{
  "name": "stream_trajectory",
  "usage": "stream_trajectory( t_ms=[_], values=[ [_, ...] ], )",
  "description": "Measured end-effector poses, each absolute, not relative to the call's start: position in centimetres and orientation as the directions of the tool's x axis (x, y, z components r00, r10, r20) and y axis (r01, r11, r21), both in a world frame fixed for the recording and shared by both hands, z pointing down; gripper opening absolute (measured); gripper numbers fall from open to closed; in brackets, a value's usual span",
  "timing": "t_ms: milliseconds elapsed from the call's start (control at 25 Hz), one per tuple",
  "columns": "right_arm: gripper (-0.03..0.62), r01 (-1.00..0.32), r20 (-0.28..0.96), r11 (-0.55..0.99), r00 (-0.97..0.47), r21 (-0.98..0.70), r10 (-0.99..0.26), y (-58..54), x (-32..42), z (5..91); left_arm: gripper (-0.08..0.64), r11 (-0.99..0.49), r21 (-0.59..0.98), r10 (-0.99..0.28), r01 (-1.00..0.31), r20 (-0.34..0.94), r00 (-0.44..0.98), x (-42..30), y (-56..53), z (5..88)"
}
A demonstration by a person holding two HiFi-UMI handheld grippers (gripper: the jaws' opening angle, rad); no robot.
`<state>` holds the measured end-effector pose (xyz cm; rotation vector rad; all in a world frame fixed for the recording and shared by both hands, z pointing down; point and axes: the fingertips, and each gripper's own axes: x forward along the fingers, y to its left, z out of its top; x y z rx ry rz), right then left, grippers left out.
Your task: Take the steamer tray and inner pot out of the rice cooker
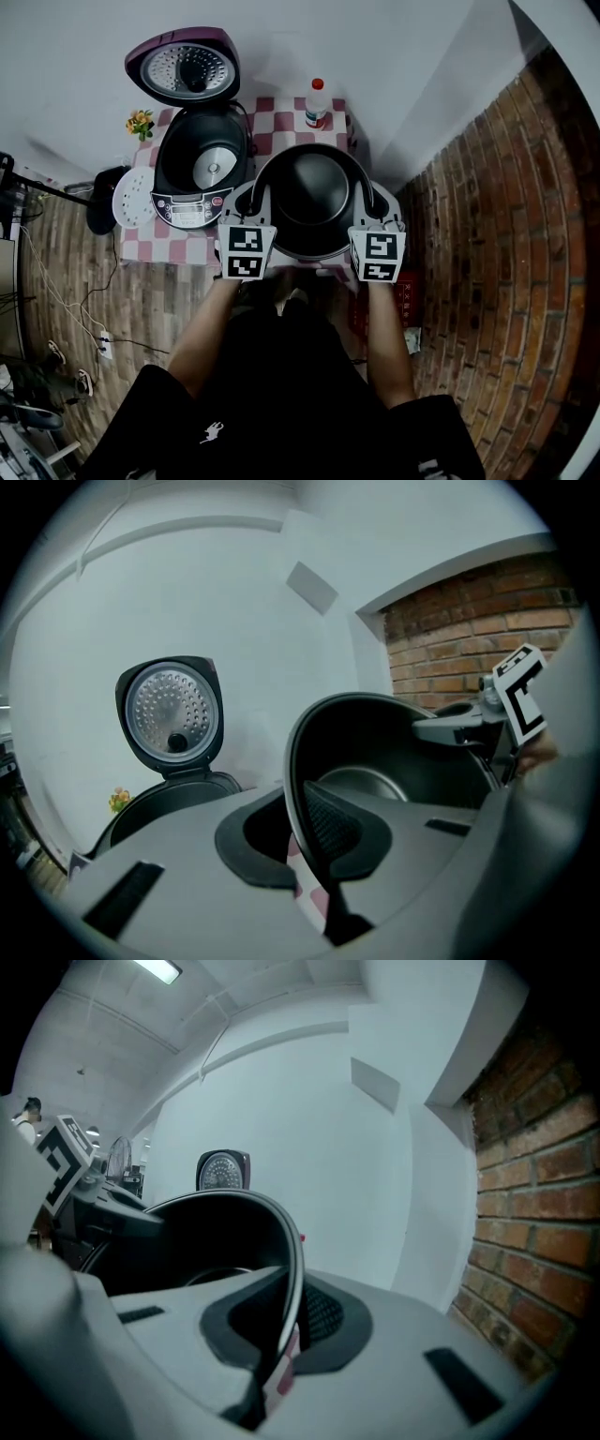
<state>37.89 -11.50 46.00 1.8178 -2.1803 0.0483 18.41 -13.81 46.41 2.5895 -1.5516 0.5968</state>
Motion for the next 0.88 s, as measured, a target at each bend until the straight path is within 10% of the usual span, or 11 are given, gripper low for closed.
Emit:
stream_trajectory(
  t_ms=[880],
  values=[
    [0.005,-0.963,0.456,0.238,-0.158,0.124,-0.876,-12.7,37.6,57.1,0.028,-0.507,-0.054,-0.741,-0.860,0.538,0.402,18.1,-14.6,58.4]
  ],
)
